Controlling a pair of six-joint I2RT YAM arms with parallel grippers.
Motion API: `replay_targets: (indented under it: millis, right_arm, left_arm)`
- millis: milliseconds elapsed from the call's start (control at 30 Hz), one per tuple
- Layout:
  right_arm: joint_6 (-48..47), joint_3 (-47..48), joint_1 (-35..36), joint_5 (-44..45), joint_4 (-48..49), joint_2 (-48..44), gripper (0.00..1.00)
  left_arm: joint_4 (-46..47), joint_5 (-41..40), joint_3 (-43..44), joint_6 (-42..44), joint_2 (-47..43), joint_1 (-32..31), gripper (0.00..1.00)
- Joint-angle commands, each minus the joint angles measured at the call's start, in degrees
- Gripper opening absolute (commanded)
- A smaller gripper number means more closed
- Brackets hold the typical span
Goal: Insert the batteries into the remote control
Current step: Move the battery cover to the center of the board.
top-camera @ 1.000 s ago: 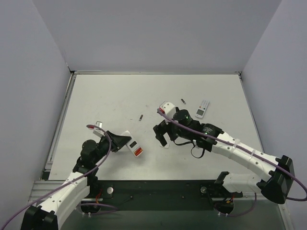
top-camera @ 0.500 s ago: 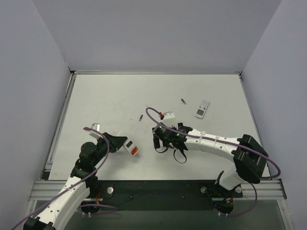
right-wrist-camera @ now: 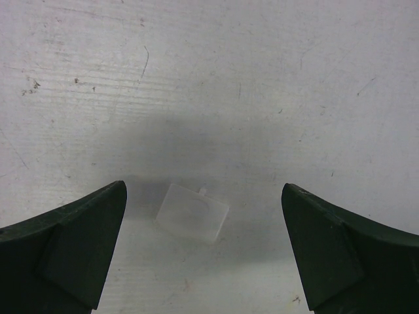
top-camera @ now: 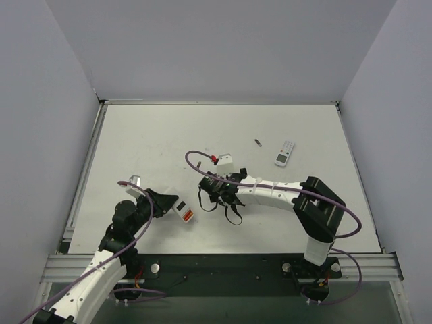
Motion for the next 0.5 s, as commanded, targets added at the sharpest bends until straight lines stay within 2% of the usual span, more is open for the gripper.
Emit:
replay_targets:
  millis: [0, 467]
  right_arm:
    - [-0.5, 2.8, 0.4, 3.8, -3.6, 2.3, 1.00]
    - [-0.1, -1.5, 1.2, -0.7, -5.1, 2.7, 0.99]
  left_arm:
    - [0.7, -0.4, 2.2, 0.7, -1.1, -0.1, 0.00]
    - [0.1, -0.5, 2.6, 0.7, -1.1, -0.1, 0.00]
